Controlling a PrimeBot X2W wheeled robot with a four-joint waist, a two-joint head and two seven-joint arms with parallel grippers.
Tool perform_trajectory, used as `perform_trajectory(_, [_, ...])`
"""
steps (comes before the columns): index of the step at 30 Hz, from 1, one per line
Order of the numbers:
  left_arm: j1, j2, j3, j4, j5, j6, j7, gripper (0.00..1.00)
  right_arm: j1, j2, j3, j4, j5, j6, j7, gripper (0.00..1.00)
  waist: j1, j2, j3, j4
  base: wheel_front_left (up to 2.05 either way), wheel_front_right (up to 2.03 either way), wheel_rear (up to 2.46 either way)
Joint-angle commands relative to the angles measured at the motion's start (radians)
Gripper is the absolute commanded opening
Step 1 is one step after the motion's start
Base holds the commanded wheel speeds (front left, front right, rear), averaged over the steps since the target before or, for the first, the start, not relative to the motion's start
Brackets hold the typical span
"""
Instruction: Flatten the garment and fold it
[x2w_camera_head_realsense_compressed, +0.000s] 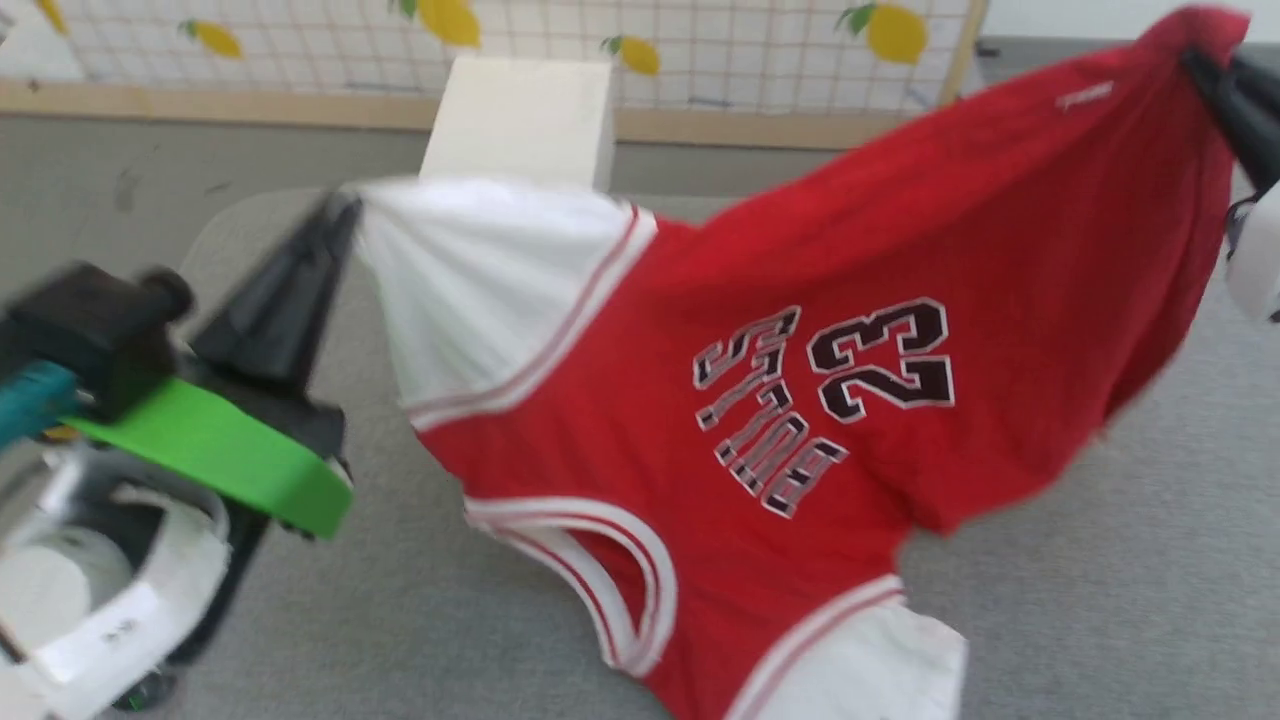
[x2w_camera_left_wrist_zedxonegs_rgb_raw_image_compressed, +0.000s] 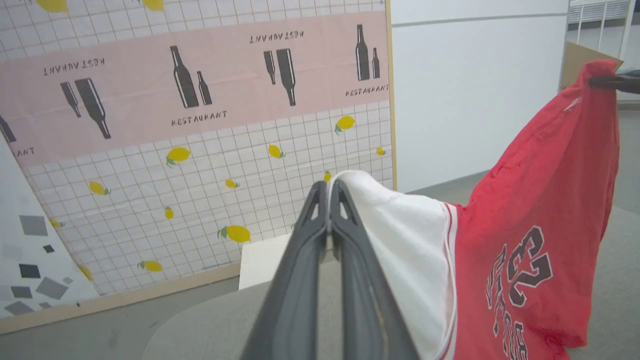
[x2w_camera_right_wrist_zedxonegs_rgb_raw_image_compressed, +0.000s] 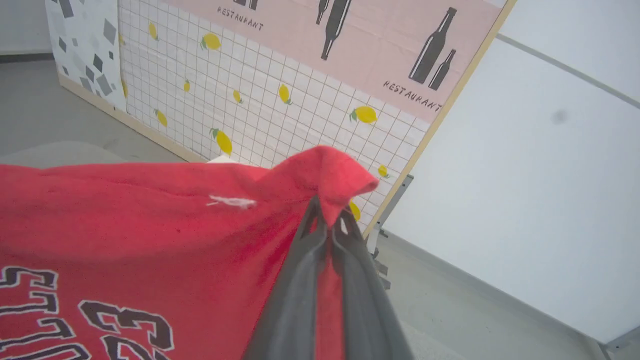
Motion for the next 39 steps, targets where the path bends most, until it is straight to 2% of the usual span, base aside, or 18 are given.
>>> perform_trajectory(1, [-0.04,0.006,0.014,-0.013,0.008,0.0,-0.01,0.0,-0.016,-0.002,-0.012,-0.023,-0.002,-0.001,-0.008,0.0,0.0,0.0,-0.028,-0.032,0.0,0.0,0.0])
perform_trajectory(7, [-0.149,0.004,0.074,-0.086,0.022,0.011,-0.049,0.0,-0.024,0.02,-0.062,-0.127,0.002,-0.001,-0.012,0.0,0.0,0.0,-0.031,-0.065,0.0,0.0,0.0])
perform_trajectory(15, [-0.334,0.024,0.139,-0.095,0.023,0.022,-0.024,0.0,-0.039,0.061,-0.131,-0.194,-0.01,-0.001,0.013,0.0,0.0,0.0,0.024,-0.099,0.0,0.0,0.0])
perform_trajectory(20, [-0.499,0.033,0.147,-0.025,0.014,-0.003,-0.013,0.0,-0.095,0.068,-0.14,-0.196,-0.021,-0.001,0.013,0.0,0.0,0.0,0.108,-0.12,0.0,0.0,0.0])
perform_trajectory(23, [-0.619,0.049,0.137,0.053,0.017,-0.044,-0.013,0.0,-0.166,0.072,-0.123,-0.177,-0.035,-0.001,0.005,0.0,0.0,0.0,0.178,-0.14,0.0,0.0,0.0])
perform_trajectory(28, [-0.832,0.062,0.109,0.216,0.043,-0.113,-0.029,0.0,-0.327,0.088,-0.095,-0.087,-0.067,-0.001,-0.041,0.0,0.0,0.0,0.301,-0.169,0.0,0.0,0.0])
perform_trajectory(31, [-0.971,0.042,0.086,0.343,0.073,-0.141,-0.071,0.0,-0.442,0.107,-0.074,0.015,-0.093,-0.001,-0.093,0.0,0.0,0.0,0.368,-0.181,0.0,0.0,0.0])
perform_trajectory(39, [-1.304,-0.023,0.043,0.64,0.15,-0.171,-0.188,0.0,-0.737,0.182,-0.041,0.286,-0.176,-0.001,-0.249,0.0,0.0,0.0,0.505,-0.195,0.0,0.0,0.0])
